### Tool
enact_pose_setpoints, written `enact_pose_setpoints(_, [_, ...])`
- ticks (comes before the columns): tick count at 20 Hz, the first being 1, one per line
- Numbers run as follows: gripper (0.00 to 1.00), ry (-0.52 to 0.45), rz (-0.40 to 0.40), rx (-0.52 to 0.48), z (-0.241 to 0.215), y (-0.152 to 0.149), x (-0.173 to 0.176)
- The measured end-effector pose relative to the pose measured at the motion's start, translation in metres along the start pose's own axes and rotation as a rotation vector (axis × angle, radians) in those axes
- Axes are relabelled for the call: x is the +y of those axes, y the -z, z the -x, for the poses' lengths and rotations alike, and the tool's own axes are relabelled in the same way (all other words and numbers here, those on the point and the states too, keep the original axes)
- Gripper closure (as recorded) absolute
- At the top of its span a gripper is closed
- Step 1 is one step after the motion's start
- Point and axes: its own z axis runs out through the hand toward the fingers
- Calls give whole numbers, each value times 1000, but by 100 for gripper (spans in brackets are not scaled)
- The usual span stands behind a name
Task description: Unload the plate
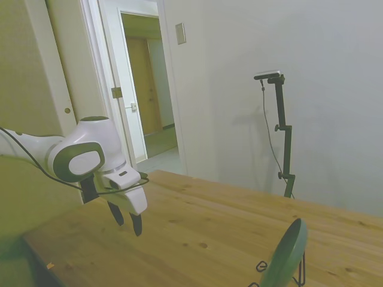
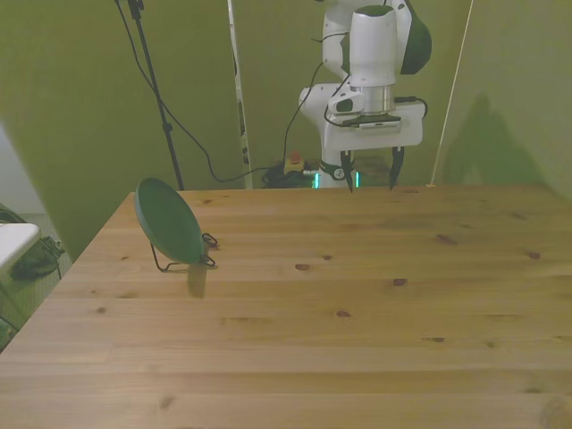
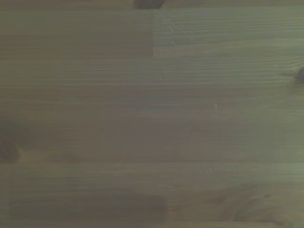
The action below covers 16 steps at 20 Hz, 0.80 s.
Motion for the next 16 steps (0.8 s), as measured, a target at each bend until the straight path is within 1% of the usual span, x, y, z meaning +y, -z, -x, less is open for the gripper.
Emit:
enact_pose_setpoints(2, [0,8,0,-4,-2,0,2])
enact_pose_setpoints(4, [0,-3,30,18,-14,10,14])
enact_pose_setpoints(7, [0,-57,64,79,-41,55,45])
enact_pose_setpoints(10, [0,-110,82,166,-65,99,75])
enact_pose_setpoints(13, [0,-166,97,234,-101,129,119])
enact_pose_setpoints(16, [0,-212,102,280,-145,149,166])
